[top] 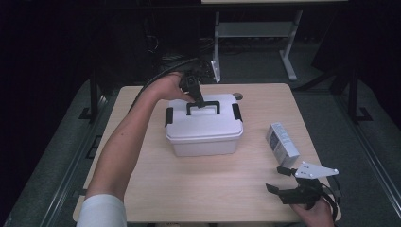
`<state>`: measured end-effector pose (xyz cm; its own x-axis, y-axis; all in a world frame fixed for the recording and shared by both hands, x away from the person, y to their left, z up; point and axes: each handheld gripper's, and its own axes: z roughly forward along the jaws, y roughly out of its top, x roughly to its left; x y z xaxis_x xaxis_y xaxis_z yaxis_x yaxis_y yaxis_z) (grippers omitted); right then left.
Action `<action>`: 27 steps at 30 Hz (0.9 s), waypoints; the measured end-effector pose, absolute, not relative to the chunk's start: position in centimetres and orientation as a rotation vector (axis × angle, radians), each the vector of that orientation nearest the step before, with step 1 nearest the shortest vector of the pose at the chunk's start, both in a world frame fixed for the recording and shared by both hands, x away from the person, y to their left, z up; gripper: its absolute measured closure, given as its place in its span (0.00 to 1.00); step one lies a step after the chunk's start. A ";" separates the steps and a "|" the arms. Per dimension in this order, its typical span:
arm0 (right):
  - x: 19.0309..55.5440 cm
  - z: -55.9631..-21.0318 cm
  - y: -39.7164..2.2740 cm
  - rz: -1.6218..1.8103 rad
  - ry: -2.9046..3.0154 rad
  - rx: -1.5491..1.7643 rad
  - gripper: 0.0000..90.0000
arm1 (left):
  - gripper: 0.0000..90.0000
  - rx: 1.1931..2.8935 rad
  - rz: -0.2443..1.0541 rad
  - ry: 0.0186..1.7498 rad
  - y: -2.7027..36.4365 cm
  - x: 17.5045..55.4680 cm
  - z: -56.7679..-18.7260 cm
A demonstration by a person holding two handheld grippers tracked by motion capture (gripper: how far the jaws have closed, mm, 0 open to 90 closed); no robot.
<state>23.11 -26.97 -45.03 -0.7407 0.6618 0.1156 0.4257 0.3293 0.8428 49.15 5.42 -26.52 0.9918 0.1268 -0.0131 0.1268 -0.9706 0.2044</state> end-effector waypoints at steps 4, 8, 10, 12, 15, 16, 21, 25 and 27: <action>23.1 -45.0 -27.0 1.368 2.347 0.987 0.23 | 0.93 2.966 0.000 0.169 4.9 49.0 -26.4; 23.1 -45.0 -27.0 1.371 2.343 0.982 0.23 | 0.94 2.985 0.015 0.161 4.6 49.0 -26.3; 23.0 -45.0 -27.0 1.370 2.345 0.981 0.23 | 0.94 2.988 0.016 0.161 4.6 48.9 -26.3; 23.0 -45.0 -27.0 1.372 2.343 0.981 0.23 | 0.94 2.992 0.020 0.156 4.5 48.9 -26.3; 23.0 -45.0 -27.0 1.373 2.343 0.980 0.23 | 0.94 2.990 0.021 0.151 4.5 48.8 -26.2; 23.0 -45.0 -27.0 1.372 2.343 0.980 0.23 | 0.94 2.988 0.019 0.154 4.5 48.8 -26.2; 23.0 -45.0 -27.0 1.373 2.342 0.982 0.23 | 0.94 2.979 0.020 0.138 4.6 48.7 -26.0; 23.0 -45.0 -27.0 1.372 2.342 0.985 0.23 | 0.94 2.986 0.003 0.126 4.8 48.6 -25.9; 23.0 -45.0 -27.0 1.372 2.343 0.986 0.23 | 0.94 2.987 -0.003 0.121 4.9 48.6 -26.0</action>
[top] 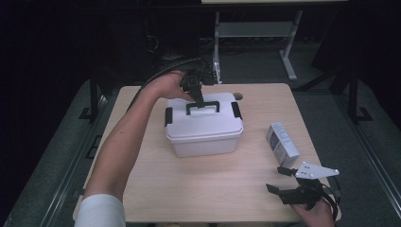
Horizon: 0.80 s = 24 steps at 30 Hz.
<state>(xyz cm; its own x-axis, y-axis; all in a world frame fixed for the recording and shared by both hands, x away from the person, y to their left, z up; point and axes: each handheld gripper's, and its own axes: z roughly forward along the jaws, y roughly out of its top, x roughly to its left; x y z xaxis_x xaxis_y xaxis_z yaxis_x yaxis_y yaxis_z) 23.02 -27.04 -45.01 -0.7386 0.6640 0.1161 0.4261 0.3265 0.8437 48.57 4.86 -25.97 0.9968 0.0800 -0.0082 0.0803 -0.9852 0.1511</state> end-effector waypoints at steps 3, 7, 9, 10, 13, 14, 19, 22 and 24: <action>23.0 -45.0 -27.0 1.372 2.343 0.987 0.23 | 0.94 2.992 -0.013 0.097 4.8 48.4 -26.0; 23.0 -45.0 -27.0 1.371 2.343 0.987 0.23 | 0.94 2.989 -0.025 0.068 4.7 48.1 -26.0; 23.0 -45.0 -27.0 1.371 2.342 0.987 0.23 | 0.94 2.993 -0.029 0.034 4.6 47.9 -26.1; 23.0 -45.0 -27.0 1.369 2.342 0.987 0.23 | 0.94 2.993 -0.039 0.031 4.6 47.8 -26.1; 23.0 -45.0 -27.1 1.370 2.341 0.992 0.23 | 0.94 2.992 -0.037 0.011 4.5 47.6 -26.0; 23.0 -45.0 -27.1 1.369 2.341 0.992 0.23 | 0.94 2.991 -0.040 0.014 4.5 47.5 -26.0; 23.0 -45.0 -27.0 1.369 2.341 0.989 0.23 | 0.94 2.986 -0.032 0.012 4.5 47.4 -25.6; 23.0 -45.0 -27.0 1.370 2.342 0.986 0.23 | 0.94 2.970 -0.025 0.016 4.8 47.3 -25.2; 23.0 -45.0 -27.0 1.370 2.344 0.987 0.23 | 0.94 2.963 -0.014 0.016 5.1 47.3 -24.8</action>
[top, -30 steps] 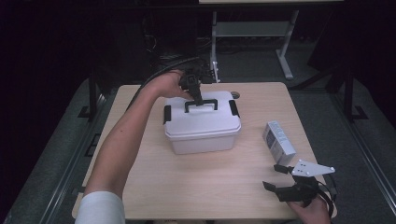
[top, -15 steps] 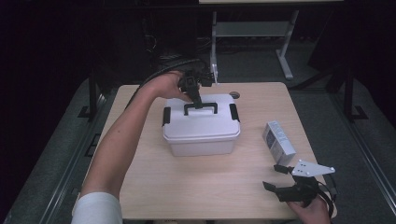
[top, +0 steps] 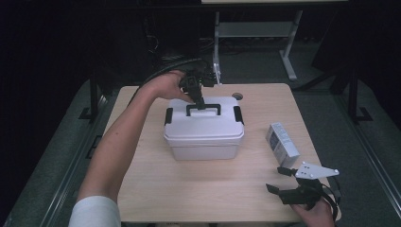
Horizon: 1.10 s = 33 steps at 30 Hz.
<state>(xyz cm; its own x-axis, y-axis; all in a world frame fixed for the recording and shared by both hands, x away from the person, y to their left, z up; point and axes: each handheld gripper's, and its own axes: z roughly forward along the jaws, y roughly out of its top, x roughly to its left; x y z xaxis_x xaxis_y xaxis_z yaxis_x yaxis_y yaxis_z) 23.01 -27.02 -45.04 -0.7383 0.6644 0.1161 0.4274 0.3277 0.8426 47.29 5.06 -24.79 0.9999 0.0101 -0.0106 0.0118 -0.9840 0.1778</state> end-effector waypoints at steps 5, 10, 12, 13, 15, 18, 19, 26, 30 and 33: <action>23.0 -45.0 -27.0 1.367 2.345 0.987 0.23 | 0.94 2.946 0.009 0.022 5.7 47.0 -24.0; 23.0 -45.0 -27.0 1.366 2.344 0.987 0.23 | 0.94 2.919 0.002 0.014 6.0 46.4 -23.1; 23.0 -45.0 -27.0 1.363 2.340 0.987 0.23 | 0.94 2.908 0.017 0.009 6.2 46.1 -22.5; 23.0 -45.0 -27.0 1.364 2.340 0.987 0.23 | 0.94 2.911 0.030 0.009 6.3 45.7 -22.0; 23.0 -45.0 -27.0 1.361 2.338 0.988 0.23 | 0.94 2.914 0.046 0.013 6.4 45.2 -21.5; 23.0 -45.0 -27.0 1.361 2.338 0.988 0.23 | 0.94 2.914 0.071 0.002 6.5 44.8 -20.8; 23.0 -45.0 -27.0 1.358 2.338 0.984 0.23 | 0.94 2.902 0.075 0.005 6.7 44.4 -20.3; 23.0 -45.0 -27.0 1.357 2.338 0.984 0.23 | 0.94 2.899 0.113 -0.005 7.5 42.9 -18.6; 23.0 -45.0 -27.0 1.358 2.336 0.985 0.23 | 0.94 2.899 0.142 0.012 8.5 41.8 -17.7; 23.0 -45.0 -27.0 1.359 2.337 0.985 0.23 | 0.94 2.897 0.161 0.031 9.5 40.8 -16.9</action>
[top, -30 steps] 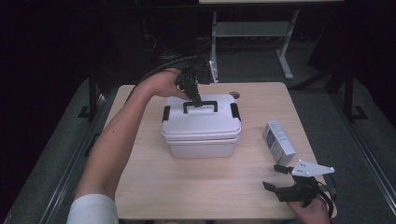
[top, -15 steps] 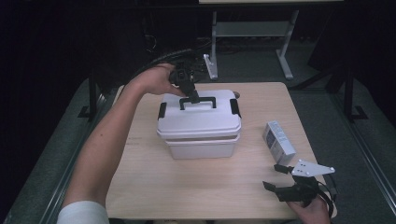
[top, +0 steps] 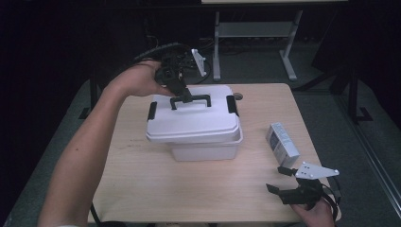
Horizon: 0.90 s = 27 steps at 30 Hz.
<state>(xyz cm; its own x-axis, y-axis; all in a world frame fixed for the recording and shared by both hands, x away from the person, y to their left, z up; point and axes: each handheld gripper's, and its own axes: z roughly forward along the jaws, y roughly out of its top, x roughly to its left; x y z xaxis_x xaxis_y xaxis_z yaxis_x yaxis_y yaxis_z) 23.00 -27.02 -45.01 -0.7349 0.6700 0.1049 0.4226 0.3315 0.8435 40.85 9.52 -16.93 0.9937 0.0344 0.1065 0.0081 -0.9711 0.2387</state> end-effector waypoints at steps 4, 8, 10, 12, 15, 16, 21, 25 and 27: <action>23.0 -45.0 -27.1 1.360 2.336 0.991 0.23 | 0.94 2.885 0.177 0.053 10.8 40.1 -16.1; 23.0 -45.0 -27.0 1.354 2.335 0.993 0.23 | 0.94 2.881 0.192 0.092 12.3 39.6 -15.7; 23.0 -45.0 -27.0 1.352 2.335 0.992 0.23 | 0.94 2.880 0.199 0.104 12.8 39.6 -15.7; 23.0 -45.0 -27.1 1.353 2.329 0.998 0.22 | 0.94 2.879 0.203 0.132 13.9 39.3 -15.7; 23.0 -45.0 -27.0 1.350 2.329 0.999 0.22 | 0.94 2.880 0.202 0.151 14.8 39.0 -16.0; 23.0 -45.0 -27.0 1.349 2.329 0.996 0.22 | 0.94 2.883 0.202 0.152 15.1 38.9 -16.1; 23.0 -45.0 -26.9 1.347 2.328 0.993 0.22 | 0.94 2.881 0.203 0.191 16.6 38.5 -16.4; 22.9 -45.0 -26.9 1.349 2.328 0.991 0.22 | 0.94 2.875 0.214 0.236 17.9 38.1 -16.5; 22.9 -45.0 -26.9 1.348 2.327 0.989 0.22 | 0.94 2.877 0.216 0.248 18.6 38.0 -16.6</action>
